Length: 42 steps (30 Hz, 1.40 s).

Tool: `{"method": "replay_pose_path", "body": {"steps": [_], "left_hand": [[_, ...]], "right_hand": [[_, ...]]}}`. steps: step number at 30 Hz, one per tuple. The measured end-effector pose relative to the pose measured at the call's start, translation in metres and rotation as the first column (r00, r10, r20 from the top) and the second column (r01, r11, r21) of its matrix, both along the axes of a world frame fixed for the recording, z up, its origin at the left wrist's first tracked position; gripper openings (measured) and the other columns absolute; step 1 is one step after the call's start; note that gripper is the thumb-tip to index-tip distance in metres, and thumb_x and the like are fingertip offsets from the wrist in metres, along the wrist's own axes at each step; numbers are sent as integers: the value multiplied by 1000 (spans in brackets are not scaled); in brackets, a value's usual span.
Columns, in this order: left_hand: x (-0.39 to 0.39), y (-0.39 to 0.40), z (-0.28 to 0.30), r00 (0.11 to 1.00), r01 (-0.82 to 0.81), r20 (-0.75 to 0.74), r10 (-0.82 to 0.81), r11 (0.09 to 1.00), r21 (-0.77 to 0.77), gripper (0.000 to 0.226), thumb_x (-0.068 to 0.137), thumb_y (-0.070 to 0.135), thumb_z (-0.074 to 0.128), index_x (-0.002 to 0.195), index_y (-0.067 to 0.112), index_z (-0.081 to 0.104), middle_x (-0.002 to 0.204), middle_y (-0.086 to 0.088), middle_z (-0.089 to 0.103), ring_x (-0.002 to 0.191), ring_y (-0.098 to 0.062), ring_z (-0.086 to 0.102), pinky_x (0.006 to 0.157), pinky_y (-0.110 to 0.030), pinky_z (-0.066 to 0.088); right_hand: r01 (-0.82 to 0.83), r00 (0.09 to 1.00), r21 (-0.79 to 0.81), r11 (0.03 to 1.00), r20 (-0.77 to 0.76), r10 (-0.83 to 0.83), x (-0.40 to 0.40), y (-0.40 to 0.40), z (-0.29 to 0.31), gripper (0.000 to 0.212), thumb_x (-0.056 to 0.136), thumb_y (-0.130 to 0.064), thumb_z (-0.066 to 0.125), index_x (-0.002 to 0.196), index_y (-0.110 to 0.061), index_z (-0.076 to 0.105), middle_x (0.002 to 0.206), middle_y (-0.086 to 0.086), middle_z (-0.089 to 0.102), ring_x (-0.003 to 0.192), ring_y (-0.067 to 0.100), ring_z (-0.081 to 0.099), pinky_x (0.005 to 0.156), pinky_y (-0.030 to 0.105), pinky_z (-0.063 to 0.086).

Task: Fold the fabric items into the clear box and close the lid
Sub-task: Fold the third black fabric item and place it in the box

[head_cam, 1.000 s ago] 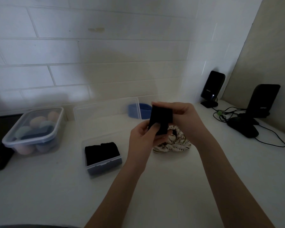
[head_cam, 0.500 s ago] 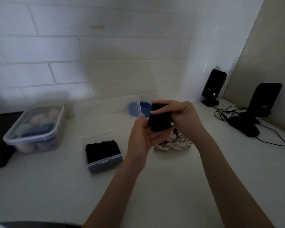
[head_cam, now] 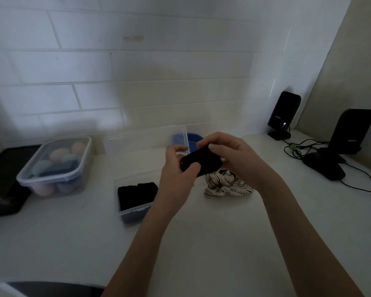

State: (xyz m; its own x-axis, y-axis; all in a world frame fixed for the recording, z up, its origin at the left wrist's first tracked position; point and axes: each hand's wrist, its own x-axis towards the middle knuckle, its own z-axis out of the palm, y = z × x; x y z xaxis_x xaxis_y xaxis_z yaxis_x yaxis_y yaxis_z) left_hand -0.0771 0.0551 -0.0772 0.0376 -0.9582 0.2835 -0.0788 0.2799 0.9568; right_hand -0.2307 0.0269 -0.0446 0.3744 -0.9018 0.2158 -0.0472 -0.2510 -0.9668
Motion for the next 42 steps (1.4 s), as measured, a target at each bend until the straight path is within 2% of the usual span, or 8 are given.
{"method": "replay_pose_path", "body": {"steps": [5,11,16,20,24,26,34,42], "left_hand": [[28,-7,6,994,-103,-54,100,993,-54,28,86,11,59,108,17,41,89,-11,67,72,-13,61,57,-13,46],[60,-8,12,961,60,273,-40,996,-66,18,88,24,59,99,27,44,78,-2,71,67,-5,62,61,-13,45],[88,-10,8,868,-76,482,122,991,-112,20,94,31,48,111,21,45,87,5,67,80,-9,61,65,-18,44],[106,-7,-7,750,-144,628,208,978,-152,7,89,21,55,93,22,60,85,4,67,77,-10,61,72,-29,50],[110,-4,-14,713,-74,682,160,985,-154,14,87,14,55,87,22,66,84,9,69,81,-5,63,79,-26,50],[108,-3,-15,694,-47,707,135,989,-142,17,86,14,54,88,22,68,85,9,71,82,-7,64,80,-29,51],[104,-3,-19,569,-19,812,130,989,-145,25,83,16,52,93,25,73,86,2,74,71,-13,60,73,-24,43],[101,-7,-17,352,30,936,19,999,-32,35,90,16,39,102,29,70,114,7,64,101,-14,56,102,-29,21]], "right_hand": [[-31,994,77,997,-106,39,12,4,1,17,89,-5,59,104,-14,60,101,12,59,90,18,66,77,30,57],[27,980,134,991,-197,0,43,11,-2,33,89,-20,62,120,-21,51,95,8,71,87,15,72,72,30,60],[181,960,139,974,-238,-145,69,3,-14,25,88,-16,63,106,-13,46,90,11,68,77,15,68,64,28,61],[257,759,23,966,-624,-187,82,-9,-23,22,84,-26,69,86,-15,50,103,12,66,91,23,66,80,37,57],[217,587,-44,975,-793,-166,94,-10,-22,21,88,-25,63,92,-10,49,94,10,57,84,20,54,58,25,39],[205,533,-27,978,-835,-135,97,-14,-19,23,90,-26,61,97,-5,53,98,11,57,86,21,53,61,27,39],[200,396,-104,974,-901,-177,102,-17,-29,47,81,-37,70,111,-1,65,113,14,66,102,25,61,82,31,48],[203,406,-81,976,-900,-159,99,-19,-31,39,80,-33,72,102,-1,67,103,14,69,86,20,58,77,30,49]]}}
